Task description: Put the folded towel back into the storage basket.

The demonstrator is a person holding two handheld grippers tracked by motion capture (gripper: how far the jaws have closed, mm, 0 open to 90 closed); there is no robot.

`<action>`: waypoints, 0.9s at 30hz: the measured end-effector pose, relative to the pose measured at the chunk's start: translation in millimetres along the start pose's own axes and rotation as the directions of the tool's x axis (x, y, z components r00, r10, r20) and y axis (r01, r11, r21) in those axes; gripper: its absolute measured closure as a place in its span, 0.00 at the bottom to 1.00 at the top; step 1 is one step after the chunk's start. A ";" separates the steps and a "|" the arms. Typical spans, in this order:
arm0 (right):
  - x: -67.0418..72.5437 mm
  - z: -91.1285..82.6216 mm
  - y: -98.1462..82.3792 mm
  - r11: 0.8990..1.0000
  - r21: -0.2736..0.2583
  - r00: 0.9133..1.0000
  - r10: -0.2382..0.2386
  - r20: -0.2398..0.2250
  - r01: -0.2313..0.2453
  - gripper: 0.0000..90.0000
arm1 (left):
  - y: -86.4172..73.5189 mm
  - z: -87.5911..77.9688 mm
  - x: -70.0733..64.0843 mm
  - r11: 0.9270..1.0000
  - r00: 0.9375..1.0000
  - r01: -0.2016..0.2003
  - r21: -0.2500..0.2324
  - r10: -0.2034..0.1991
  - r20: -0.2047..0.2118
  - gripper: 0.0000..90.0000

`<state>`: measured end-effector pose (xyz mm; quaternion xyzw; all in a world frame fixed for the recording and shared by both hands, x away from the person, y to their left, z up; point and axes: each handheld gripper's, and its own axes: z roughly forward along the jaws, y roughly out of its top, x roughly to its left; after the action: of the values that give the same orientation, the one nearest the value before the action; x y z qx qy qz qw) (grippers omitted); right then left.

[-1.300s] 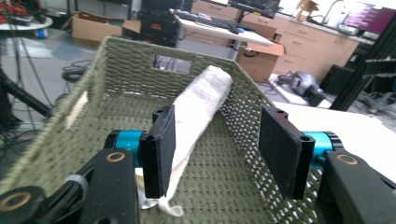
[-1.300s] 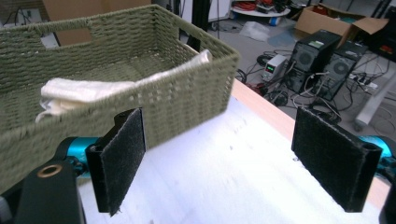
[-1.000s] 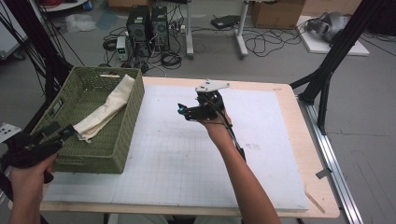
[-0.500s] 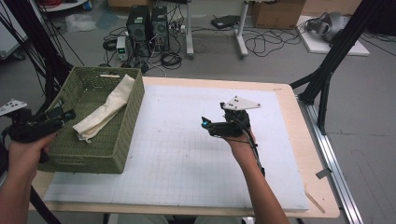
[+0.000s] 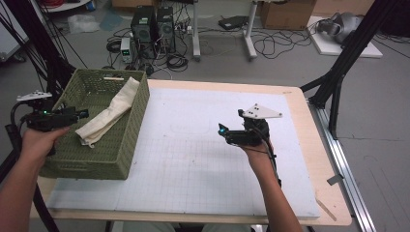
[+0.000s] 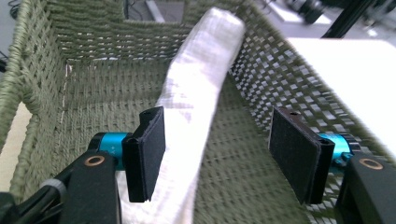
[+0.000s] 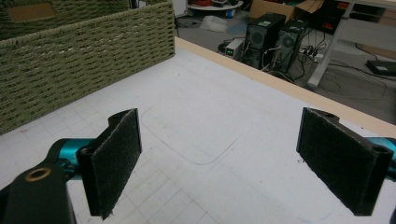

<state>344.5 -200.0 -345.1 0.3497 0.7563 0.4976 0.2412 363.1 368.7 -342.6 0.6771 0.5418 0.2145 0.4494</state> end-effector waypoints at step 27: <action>-15.9 -38.7 -9.8 0.999 -0.029 0.997 0.028 0.066 -0.026 0.15 | -30.0 62.8 34.0 0.919 0.977 0.056 0.390 0.031 -0.213 0.47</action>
<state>324.3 -237.4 -338.9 0.3729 0.7360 0.4994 0.2642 406.6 376.8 -406.1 0.7229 0.6236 0.1701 0.2441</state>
